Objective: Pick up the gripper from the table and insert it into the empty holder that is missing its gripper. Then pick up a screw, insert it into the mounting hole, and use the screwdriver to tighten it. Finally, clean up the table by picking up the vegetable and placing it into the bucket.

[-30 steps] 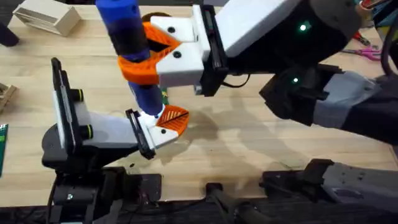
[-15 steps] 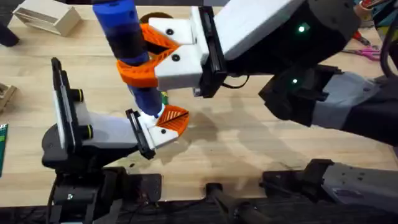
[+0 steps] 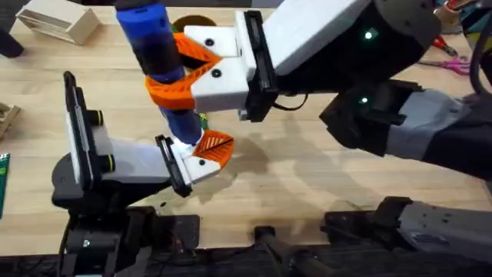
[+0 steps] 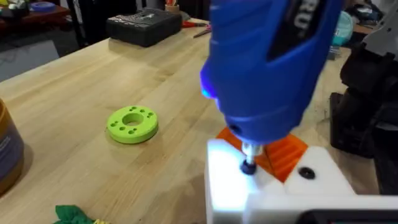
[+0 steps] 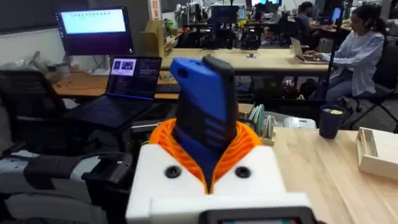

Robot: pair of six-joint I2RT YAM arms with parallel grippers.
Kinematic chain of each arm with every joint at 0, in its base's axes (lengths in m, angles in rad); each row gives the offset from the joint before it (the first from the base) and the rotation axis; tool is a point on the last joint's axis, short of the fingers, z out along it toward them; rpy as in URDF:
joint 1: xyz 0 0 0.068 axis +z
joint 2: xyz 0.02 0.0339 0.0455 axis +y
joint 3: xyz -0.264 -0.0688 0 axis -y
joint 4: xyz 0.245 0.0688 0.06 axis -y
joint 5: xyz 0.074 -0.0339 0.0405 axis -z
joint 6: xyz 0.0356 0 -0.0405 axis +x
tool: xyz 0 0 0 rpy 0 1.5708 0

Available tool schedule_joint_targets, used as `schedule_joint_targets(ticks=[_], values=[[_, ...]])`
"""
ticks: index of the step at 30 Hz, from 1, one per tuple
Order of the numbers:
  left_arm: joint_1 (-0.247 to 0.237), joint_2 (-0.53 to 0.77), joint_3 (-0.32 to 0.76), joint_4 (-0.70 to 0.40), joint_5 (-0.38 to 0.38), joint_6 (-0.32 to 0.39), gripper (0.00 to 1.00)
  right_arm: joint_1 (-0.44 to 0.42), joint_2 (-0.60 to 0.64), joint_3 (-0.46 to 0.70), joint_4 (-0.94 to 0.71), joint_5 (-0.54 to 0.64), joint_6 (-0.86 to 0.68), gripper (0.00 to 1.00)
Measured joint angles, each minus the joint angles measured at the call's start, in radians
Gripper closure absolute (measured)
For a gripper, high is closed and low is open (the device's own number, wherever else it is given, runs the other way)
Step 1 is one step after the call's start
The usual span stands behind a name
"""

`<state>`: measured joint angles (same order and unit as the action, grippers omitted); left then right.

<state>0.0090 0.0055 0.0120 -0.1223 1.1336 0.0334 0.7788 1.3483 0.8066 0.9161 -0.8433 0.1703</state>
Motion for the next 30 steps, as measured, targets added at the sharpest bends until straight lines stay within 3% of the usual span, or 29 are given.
schedule_joint_targets(ticks=[30], values=[[0.000, 0.000, 0.000, 0.000, 0.000, -0.004, 0.992, 0.002, 0.000, 0.000, -0.016, 0.000, -0.030, 0.972]])
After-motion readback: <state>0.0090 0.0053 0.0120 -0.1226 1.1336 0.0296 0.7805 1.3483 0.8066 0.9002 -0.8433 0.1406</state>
